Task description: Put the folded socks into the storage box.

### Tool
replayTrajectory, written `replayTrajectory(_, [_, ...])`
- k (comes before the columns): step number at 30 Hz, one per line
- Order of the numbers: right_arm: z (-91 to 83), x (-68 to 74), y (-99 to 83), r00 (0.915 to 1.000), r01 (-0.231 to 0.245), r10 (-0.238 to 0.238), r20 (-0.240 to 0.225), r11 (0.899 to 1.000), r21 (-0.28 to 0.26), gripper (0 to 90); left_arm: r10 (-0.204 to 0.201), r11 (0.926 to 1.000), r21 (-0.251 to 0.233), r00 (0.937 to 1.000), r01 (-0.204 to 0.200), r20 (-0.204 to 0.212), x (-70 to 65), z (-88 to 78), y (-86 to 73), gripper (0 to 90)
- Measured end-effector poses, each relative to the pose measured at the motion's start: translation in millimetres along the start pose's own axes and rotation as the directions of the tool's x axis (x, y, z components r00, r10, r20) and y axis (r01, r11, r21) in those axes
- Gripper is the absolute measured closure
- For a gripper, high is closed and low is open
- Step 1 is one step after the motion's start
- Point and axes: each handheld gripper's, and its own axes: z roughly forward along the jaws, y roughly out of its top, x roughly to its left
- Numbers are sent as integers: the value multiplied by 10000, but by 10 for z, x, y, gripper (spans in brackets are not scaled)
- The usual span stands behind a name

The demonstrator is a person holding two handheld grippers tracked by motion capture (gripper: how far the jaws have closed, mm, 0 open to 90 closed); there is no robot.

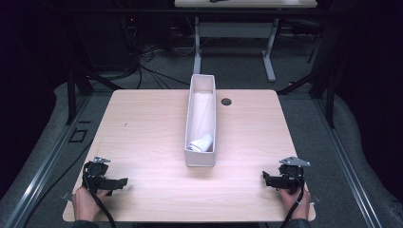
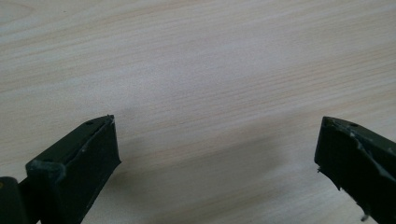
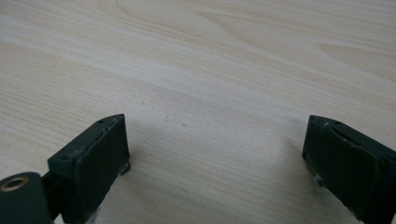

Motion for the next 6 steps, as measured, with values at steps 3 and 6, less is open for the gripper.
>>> replayTrajectory(3, [0, 1, 0, 10000, 0, 0, 4, 10000, -4, 63, 64, 10000, -72, 9999, -65, -130, 2, 33, -28, 0])
replayTrajectory(6, [0, 1, -1, 10000, -2, 2, 10, 10000, -7, 63, 27, 9999, -125, 9996, -30, -298, -1, 53, -45, 0])
